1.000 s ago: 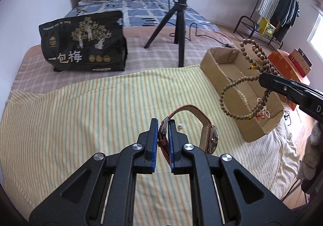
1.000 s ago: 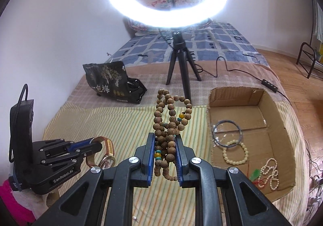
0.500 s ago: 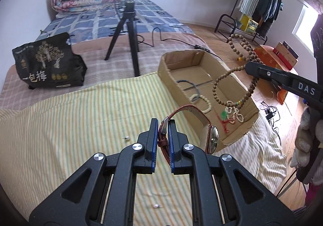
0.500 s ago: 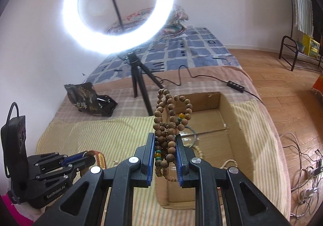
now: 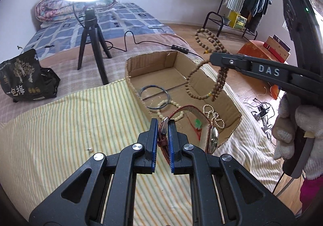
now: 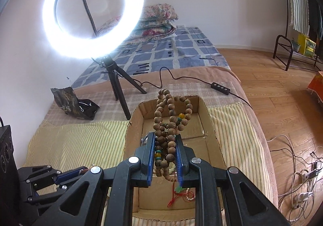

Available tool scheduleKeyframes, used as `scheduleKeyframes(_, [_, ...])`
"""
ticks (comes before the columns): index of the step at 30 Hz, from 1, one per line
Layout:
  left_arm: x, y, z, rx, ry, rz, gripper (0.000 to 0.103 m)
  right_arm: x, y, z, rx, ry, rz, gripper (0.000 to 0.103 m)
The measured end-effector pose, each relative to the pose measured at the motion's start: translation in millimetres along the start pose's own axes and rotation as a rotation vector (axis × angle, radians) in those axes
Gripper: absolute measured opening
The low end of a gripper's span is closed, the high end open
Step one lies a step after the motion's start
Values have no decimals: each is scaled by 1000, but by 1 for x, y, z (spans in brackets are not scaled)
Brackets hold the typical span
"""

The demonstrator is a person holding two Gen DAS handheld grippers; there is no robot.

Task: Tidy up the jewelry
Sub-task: 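Lift the watch with the left tool while the right tool carries the wooden beads over the box, then open the left tool over the box while the right tool releases the wooden beads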

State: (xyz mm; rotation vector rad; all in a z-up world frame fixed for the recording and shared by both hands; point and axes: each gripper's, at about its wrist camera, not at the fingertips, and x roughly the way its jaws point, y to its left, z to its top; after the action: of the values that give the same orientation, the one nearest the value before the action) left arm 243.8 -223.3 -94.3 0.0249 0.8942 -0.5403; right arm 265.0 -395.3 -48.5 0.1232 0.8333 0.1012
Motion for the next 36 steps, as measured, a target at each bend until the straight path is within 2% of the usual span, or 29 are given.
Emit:
scheduleKeyframes(12, [20, -29, 3, 35, -21, 25, 7, 21, -16, 7, 10, -1, 20, 16])
scheduleKeyframes(25, [34, -37, 7, 40, -18, 15, 8, 40, -22, 6, 20, 21, 28, 17])
scheduleKeyframes(27, [34, -38, 7, 42, -23, 17, 13, 41, -23, 7, 24, 17, 22, 20])
scheduleKeyframes(28, [35, -38, 7, 42, -20, 10, 16, 41, -23, 7, 27, 12, 19, 23])
scheduleKeyframes(29, [35, -38, 7, 42, -16, 1, 26, 41, -24, 8, 31, 6, 23, 30])
scheduleKeyframes(30, [35, -39, 7, 45, -20, 4, 40, 41, -25, 8, 36, 1, 27, 40])
scheduleKeyframes(31, [34, -40, 7, 48, -25, 11, 48, 40, -26, 8, 42, -1, 23, 48])
scheduleKeyframes(32, [33, -41, 7, 54, -37, 20, 60, 40, -27, 9, 48, -6, 14, 68])
scheduleKeyframes(33, [32, -42, 6, 58, -46, 23, 67, 38, -27, 9, 55, -20, -3, 83])
scheduleKeyframes(36, [31, -42, 7, 61, -52, 40, 75, 34, -26, 11, 53, -48, -30, 94])
